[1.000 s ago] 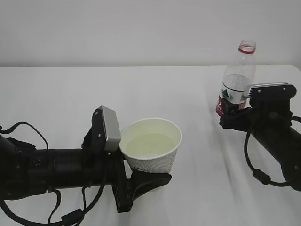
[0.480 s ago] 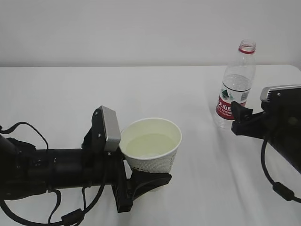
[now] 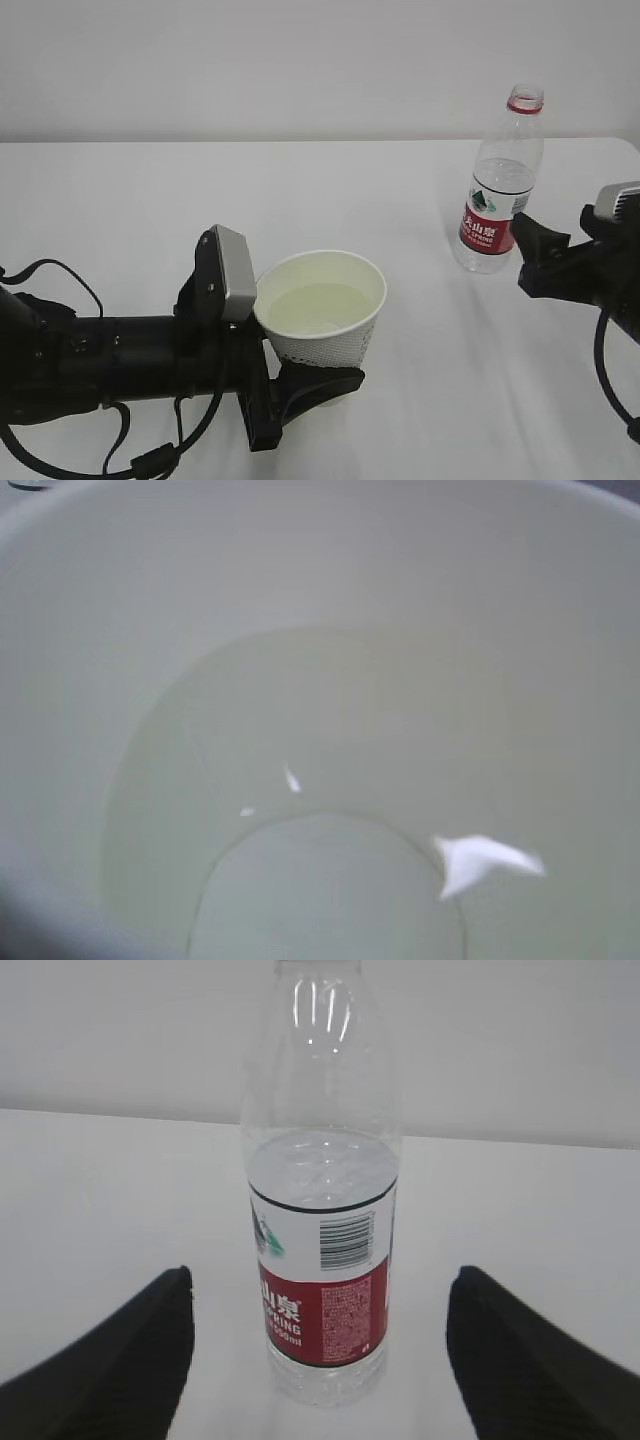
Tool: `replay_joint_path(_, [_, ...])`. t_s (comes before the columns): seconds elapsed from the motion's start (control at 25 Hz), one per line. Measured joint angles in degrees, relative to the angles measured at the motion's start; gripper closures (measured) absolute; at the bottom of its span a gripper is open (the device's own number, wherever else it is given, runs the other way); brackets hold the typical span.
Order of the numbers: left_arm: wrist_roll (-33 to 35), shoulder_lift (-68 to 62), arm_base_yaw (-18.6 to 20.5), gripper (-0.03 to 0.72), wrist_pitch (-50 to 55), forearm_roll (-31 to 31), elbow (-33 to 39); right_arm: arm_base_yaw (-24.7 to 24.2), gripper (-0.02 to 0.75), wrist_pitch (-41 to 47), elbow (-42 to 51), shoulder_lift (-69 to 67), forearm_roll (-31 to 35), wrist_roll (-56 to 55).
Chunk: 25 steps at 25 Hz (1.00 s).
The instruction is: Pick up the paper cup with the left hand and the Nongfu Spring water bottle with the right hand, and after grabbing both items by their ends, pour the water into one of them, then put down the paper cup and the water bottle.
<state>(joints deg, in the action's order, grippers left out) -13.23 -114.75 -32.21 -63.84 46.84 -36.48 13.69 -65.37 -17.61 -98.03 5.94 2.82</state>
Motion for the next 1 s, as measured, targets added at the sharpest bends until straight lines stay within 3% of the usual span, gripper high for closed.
replay_joint_path(0.44, [0.0, 0.0, 0.0, 0.18, 0.0, -1.12, 0.0, 0.0, 0.143, 0.0, 1.69, 1.64, -0.43, -0.14])
replay_joint_path(1.0, [0.0, 0.0, 0.0, 0.181, 0.04, -11.7, 0.0, 0.0, 0.144, 0.0, 1.69, 1.64, -0.57, -0.14])
